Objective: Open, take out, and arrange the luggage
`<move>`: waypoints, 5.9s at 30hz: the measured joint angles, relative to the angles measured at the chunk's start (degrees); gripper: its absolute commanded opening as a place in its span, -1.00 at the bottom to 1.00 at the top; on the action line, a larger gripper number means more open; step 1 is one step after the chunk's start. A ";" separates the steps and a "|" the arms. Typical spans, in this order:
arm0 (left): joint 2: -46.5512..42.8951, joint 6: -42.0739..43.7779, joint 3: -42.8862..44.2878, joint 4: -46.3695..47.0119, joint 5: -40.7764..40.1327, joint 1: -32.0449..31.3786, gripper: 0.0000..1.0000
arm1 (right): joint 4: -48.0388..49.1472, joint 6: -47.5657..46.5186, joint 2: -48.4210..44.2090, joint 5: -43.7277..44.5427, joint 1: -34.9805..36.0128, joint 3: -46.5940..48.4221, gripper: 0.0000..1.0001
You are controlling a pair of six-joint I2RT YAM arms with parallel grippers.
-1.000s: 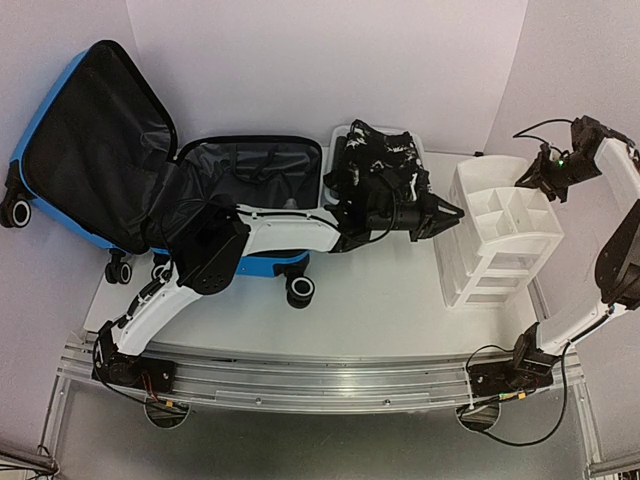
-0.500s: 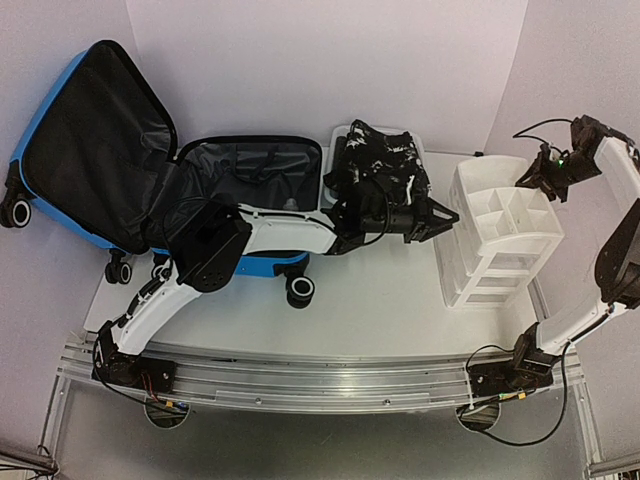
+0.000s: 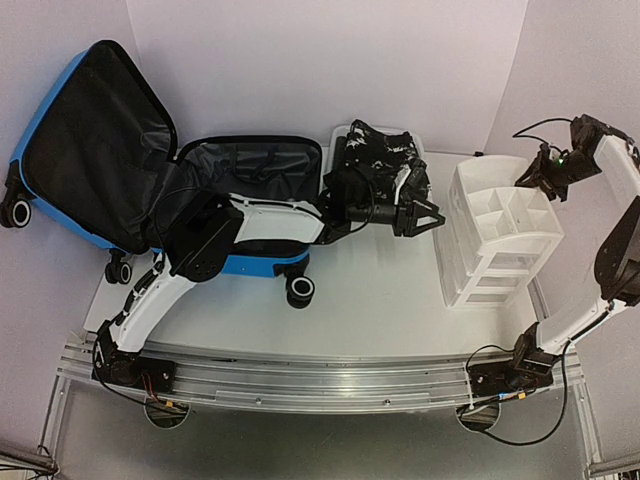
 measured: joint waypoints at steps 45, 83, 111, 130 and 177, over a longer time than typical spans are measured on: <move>8.96 80.40 9.89 10.84 -21.69 -4.52 0.54 | -0.44 -0.27 0.88 -1.04 -0.02 0.88 -0.46; 12.64 81.05 5.82 24.67 -34.89 -5.53 0.72 | 0.03 -0.52 0.99 -1.76 -0.39 0.83 -0.47; 0.51 1.86 4.86 -20.04 -17.33 0.64 0.31 | 0.22 -0.63 0.88 -1.73 -0.39 0.64 -0.48; 2.15 -46.16 3.51 -7.32 -10.21 -2.66 0.05 | 0.53 -0.98 0.94 -1.74 -0.39 0.47 -0.48; 7.27 -69.59 8.60 1.00 -16.89 -2.49 0.08 | 1.02 -2.24 3.41 -3.40 -0.50 2.26 -0.51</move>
